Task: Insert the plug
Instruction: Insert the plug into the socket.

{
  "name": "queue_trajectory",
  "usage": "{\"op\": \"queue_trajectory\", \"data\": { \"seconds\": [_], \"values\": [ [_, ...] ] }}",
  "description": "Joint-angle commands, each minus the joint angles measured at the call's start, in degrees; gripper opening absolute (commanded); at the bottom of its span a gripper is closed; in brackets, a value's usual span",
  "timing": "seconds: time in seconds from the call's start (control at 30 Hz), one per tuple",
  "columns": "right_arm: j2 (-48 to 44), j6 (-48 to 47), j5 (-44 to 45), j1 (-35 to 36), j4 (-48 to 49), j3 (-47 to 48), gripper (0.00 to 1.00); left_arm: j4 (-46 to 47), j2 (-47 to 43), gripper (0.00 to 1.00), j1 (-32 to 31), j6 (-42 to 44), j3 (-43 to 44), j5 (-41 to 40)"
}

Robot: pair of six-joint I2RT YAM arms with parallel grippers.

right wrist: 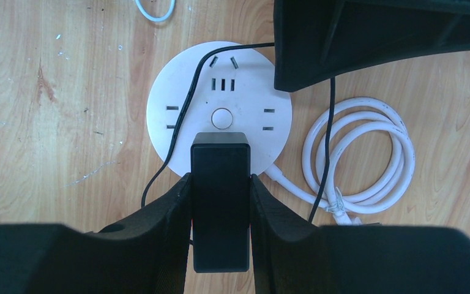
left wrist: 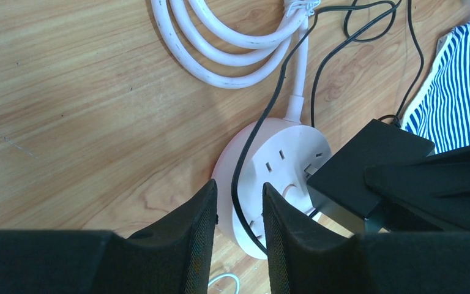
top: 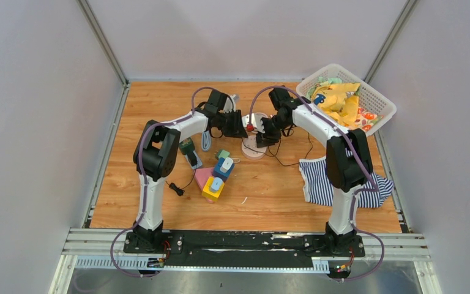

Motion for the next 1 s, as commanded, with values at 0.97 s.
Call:
{"op": "queue_trajectory", "data": {
  "seconds": [0.97],
  "values": [
    [1.91, 0.97, 7.61, 1.55, 0.28, -0.22, 0.00, 12.49, -7.52, 0.49, 0.84, -11.72, -5.14, 8.26]
  ]
}}
